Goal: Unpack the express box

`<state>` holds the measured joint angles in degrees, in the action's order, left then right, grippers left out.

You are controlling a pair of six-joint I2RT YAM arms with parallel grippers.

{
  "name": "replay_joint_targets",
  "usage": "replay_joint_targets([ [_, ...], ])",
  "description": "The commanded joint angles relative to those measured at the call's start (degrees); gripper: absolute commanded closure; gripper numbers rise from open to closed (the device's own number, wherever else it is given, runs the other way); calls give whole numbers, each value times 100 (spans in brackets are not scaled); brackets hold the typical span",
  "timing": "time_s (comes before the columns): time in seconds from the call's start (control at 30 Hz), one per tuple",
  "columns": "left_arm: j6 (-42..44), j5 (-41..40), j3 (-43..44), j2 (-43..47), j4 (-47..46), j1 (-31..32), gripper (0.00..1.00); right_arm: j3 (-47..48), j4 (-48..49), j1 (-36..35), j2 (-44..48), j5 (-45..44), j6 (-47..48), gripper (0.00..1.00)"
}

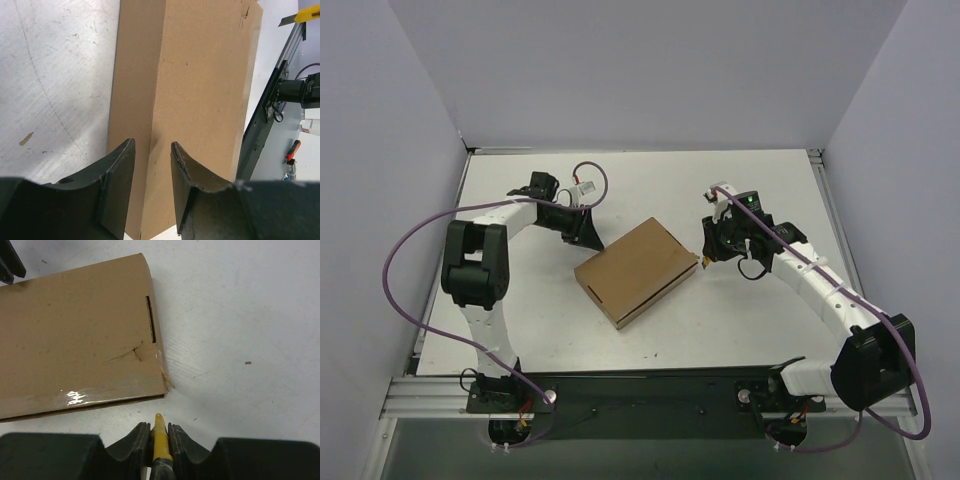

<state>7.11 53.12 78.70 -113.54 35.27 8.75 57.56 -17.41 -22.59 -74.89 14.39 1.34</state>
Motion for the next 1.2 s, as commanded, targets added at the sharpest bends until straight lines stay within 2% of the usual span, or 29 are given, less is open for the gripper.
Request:
replay_joint_targets([
  [0.0, -140, -231, 128, 43, -126, 82, 57, 247, 9, -18, -34, -7, 50, 100],
  [0.13, -132, -478, 128, -221, -73, 56, 62, 282, -8, 0, -78, -7, 68, 100],
  [0.33, -17, -206, 207, -388, -2, 39, 69, 335, -26, 18, -157, -24, 85, 100],
  [0.53, -17, 233, 278, -310, -151, 74, 63, 361, -26, 26, -184, -59, 112, 100],
  [0.8, 18, -38, 445, -626, 24, 188, 62, 361, -8, 79, -236, -42, 120, 100],
  [0.97, -613, -48, 314, -696, -308, 57, 78, 379, -17, 167, -254, -24, 112, 100],
  [1.17, -685, -56, 128, -801, -398, -242, 92, 405, -26, 229, -289, -42, 112, 100],
])
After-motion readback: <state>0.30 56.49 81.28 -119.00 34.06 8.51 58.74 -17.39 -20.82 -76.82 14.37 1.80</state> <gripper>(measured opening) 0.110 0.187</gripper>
